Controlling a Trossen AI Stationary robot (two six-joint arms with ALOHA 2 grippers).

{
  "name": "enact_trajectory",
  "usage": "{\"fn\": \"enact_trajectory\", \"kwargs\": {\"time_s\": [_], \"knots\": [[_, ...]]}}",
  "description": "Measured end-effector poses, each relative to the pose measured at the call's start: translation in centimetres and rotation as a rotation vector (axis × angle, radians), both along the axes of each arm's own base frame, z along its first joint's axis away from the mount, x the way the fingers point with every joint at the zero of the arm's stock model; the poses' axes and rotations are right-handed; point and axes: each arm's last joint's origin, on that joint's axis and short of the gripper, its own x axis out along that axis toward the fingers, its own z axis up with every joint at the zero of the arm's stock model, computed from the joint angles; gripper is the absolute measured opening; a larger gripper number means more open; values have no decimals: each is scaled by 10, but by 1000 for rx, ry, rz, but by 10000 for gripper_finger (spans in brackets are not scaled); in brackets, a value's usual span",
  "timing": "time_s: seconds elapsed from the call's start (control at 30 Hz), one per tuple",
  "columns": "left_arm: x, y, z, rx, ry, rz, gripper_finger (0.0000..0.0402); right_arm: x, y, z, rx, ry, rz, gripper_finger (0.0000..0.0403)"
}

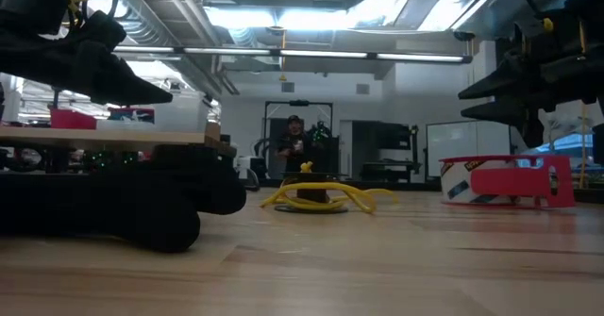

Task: Coil cords
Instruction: Return to Home Position

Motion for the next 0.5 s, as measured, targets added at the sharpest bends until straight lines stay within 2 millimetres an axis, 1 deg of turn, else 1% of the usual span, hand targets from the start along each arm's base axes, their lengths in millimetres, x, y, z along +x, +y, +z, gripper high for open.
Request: {"fn": "enact_trajectory", "kwargs": {"time_s": [0.2, 0.5], "knots": [[0, 0, 0, 0, 0, 0, 1, -2, 0, 3, 0, -37, 0, 151], [0, 0, 0, 0, 0, 0, 1, -11, 0, 18, -1, -208, 0, 151]]}}
